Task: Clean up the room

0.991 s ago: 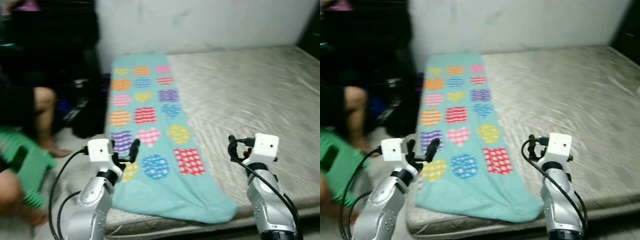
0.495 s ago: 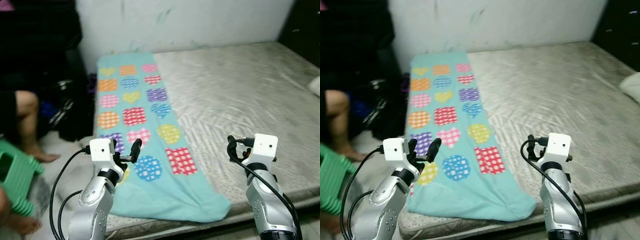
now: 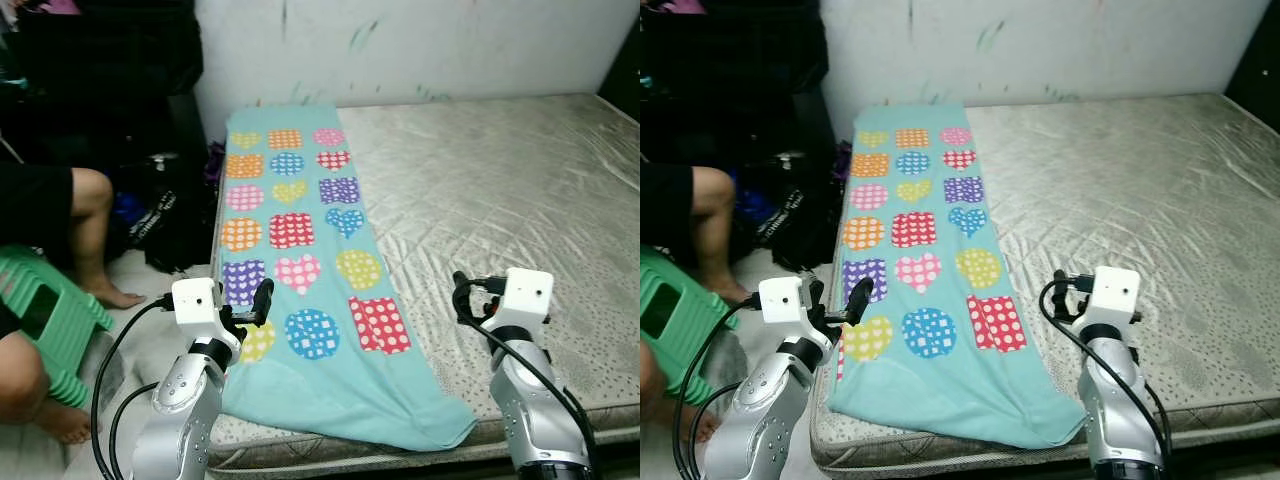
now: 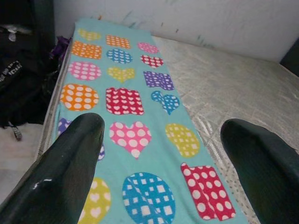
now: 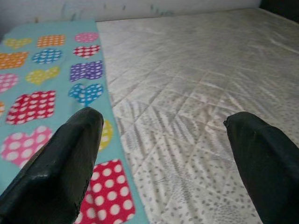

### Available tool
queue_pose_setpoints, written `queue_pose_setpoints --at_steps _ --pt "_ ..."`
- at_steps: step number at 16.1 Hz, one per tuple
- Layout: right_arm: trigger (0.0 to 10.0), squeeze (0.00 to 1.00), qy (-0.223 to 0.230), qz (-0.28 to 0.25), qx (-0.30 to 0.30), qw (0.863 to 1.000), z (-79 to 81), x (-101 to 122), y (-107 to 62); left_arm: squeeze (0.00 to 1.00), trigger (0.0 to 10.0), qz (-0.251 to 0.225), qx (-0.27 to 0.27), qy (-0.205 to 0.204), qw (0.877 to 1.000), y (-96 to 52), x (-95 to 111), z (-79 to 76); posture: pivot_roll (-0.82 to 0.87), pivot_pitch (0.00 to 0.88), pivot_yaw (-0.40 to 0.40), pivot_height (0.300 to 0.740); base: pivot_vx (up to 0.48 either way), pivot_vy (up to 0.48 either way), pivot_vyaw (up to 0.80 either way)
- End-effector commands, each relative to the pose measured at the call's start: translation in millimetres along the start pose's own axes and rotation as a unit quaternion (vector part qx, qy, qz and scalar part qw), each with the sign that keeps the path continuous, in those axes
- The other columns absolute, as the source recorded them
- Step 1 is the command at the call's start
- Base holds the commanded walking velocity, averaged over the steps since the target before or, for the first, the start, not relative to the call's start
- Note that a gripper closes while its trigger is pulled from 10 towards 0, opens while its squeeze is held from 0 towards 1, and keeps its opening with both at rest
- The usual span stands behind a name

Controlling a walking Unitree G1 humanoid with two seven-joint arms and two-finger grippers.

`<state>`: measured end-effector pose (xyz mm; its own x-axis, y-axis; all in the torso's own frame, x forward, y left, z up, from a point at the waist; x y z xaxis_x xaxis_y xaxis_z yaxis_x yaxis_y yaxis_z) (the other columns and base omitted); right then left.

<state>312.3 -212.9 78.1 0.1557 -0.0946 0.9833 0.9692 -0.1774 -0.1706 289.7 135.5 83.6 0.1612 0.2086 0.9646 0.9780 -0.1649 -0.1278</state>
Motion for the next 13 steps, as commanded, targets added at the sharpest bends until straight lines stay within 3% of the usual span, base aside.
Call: queue_pose_setpoints --at_steps 1,6,13 --pt "10.0 0.0 0.001 -0.004 0.008 1.0 2.6 0.5 -1.4 0.0 10.0 0.007 0.007 0.004 1.0 -0.2 -1.8 3.1 -0.09 0.0 0.035 0.74 0.0 0.0 0.0" --pt "10.0 0.0 -0.002 -0.001 0.017 1.0 5.0 -1.3 -2.2 0.0 10.0 0.01 0.007 0.004 1.0 -1.2 -3.2 2.6 -0.09 0.0 0.03 0.735 0.0 0.0 0.0" --pt "10.0 0.0 -0.001 0.002 0.024 1.0 8.3 -3.1 -3.3 0.0 10.0 0.011 0.01 0.007 1.0 -1.9 -3.3 3.2 -0.09 0.0 0.029 0.66 0.0 0.0 0.0"
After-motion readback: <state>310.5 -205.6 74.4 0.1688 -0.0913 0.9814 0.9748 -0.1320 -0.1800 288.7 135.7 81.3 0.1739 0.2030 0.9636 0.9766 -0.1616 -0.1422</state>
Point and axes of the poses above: a point about 5 cm out from each wrist's last joint towards the gripper, its own y axis pointing out of the wrist towards the gripper, its own x axis along the axis of the wrist's last joint, z = x × y, the point moved 3 cm from there along y, pointing out of the wrist towards the gripper, and after that the axes turned 3 degrees about y, right-handed, at the moved point
